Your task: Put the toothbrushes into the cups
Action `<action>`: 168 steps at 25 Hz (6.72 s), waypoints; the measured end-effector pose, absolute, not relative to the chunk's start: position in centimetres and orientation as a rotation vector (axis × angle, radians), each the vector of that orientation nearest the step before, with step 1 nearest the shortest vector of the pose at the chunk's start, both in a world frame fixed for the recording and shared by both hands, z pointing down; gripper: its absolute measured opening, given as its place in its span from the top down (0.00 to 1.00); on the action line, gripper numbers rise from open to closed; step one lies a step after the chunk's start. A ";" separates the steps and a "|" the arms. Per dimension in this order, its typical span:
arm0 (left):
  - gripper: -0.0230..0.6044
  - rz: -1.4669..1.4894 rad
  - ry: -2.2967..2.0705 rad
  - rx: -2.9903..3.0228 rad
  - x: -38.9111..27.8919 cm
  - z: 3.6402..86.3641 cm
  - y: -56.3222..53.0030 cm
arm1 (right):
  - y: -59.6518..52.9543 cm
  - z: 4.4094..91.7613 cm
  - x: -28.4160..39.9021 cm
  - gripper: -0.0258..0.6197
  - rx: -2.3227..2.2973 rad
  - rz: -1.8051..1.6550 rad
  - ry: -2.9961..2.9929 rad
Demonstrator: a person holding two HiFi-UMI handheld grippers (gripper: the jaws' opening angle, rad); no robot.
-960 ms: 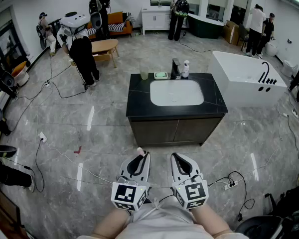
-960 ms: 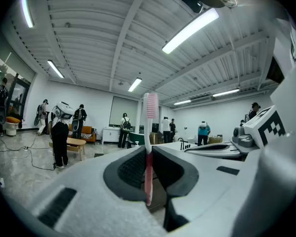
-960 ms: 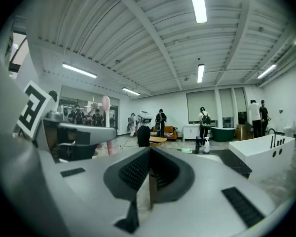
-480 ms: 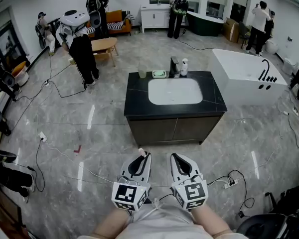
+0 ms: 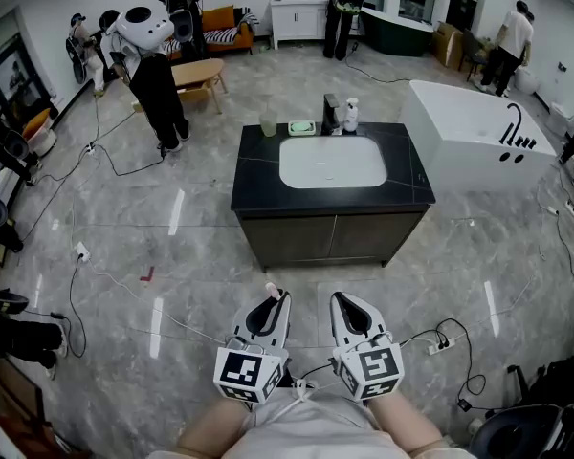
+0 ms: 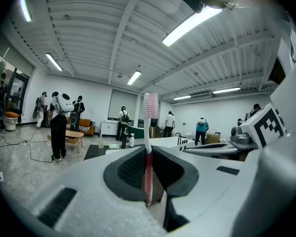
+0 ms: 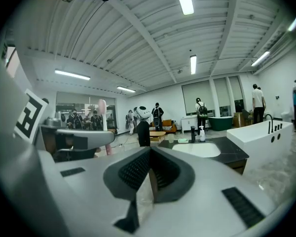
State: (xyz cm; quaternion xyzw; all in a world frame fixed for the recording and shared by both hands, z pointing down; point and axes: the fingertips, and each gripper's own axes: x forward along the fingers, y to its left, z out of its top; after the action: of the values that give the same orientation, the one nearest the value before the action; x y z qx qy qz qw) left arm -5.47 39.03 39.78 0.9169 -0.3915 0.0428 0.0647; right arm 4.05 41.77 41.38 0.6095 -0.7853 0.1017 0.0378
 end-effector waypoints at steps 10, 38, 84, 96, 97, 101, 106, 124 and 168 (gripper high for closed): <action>0.89 0.126 -1.162 2.805 -4.8 40.6 31.8 | 34.7 42.8 4.7 0.92 1.898 0.347 -2.378; 0.89 0.117 -1.003 2.762 -10.7 41.5 -7.6 | -3.1 42.8 -0.3 0.92 2.006 0.409 -2.227; 0.89 0.071 -1.358 2.518 0.8 49.4 -35.0 | -27.3 51.7 10.0 0.92 1.605 0.674 -2.394; 0.89 0.118 -1.325 2.494 1.2 54.4 -38.4 | -29.7 54.6 9.2 0.92 1.582 0.736 -2.342; 0.89 0.130 -1.311 2.504 1.5 54.7 -38.4 | -29.8 54.8 9.1 0.92 1.580 0.743 -2.340; 0.89 0.197 -1.287 2.547 2.2 56.2 -38.3 | -29.8 55.8 9.1 0.92 1.566 0.776 -2.332; 0.89 0.266 -1.294 2.544 2.1 58.1 -38.3 | -30.0 56.4 9.0 0.92 1.545 0.803 -2.329; 0.89 0.374 -1.366 2.516 2.4 60.1 -37.8 | -30.1 56.7 9.6 0.92 1.519 0.815 -2.322; 0.93 0.088 -1.192 2.741 2.7 42.4 -23.0 | -21.4 44.1 10.1 0.92 1.776 0.341 -2.442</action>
State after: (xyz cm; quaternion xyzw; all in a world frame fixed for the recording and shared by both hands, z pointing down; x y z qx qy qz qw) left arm 2.72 -22.99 42.36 0.9140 -0.3975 0.0292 0.0757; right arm 10.06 -21.45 44.14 0.5837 -0.8026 0.1120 0.0517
